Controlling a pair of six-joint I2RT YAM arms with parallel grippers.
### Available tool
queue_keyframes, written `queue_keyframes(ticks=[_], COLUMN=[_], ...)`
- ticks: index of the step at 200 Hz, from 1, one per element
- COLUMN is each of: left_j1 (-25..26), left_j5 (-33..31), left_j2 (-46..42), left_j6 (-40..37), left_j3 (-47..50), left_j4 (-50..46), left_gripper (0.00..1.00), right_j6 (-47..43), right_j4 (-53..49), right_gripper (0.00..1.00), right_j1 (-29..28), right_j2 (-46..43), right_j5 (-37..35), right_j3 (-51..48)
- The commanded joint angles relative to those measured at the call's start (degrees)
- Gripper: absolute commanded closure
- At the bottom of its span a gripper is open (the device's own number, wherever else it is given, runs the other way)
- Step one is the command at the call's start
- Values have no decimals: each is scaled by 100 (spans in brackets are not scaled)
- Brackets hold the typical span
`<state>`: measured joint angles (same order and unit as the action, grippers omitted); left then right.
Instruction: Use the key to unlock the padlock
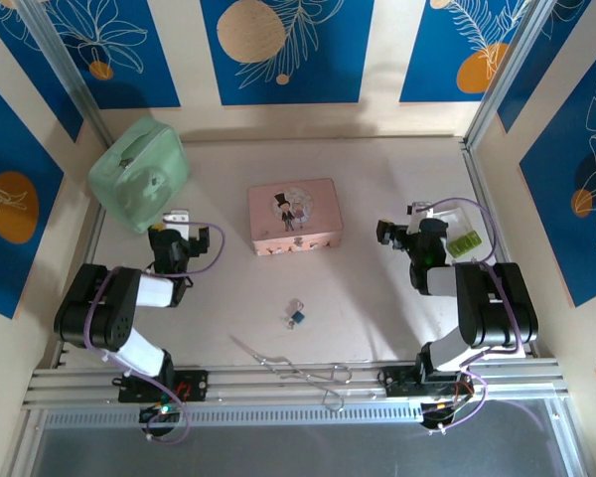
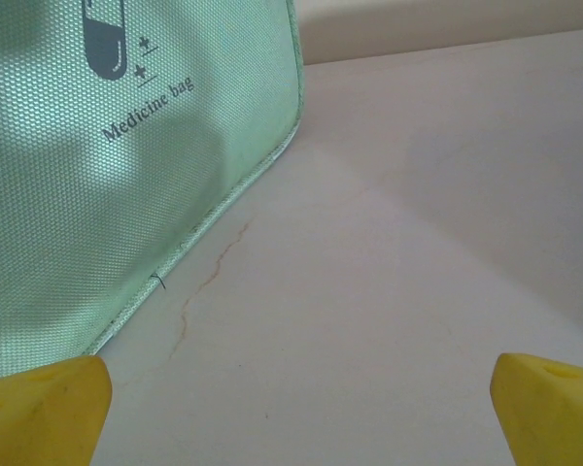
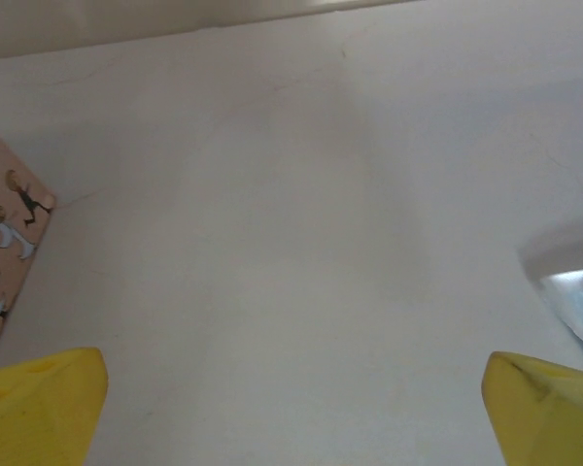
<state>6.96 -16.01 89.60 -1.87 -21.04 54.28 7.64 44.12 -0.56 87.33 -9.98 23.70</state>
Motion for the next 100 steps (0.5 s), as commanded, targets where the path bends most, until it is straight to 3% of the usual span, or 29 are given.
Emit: queue_keyframes(ticks=[1, 100], left_j1=[-57, -55], left_j5=[124, 141], left_j2=[31, 40], left_j6=[2, 7], left_j3=[82, 65], left_j4=[268, 241], left_gripper=[0, 0], right_j6=[-131, -118], right_j4=[291, 262], right_gripper=[1, 1], right_j1=[-15, -5], right_j2=[-14, -14], right_j5=[163, 180], right_j3=[-20, -7])
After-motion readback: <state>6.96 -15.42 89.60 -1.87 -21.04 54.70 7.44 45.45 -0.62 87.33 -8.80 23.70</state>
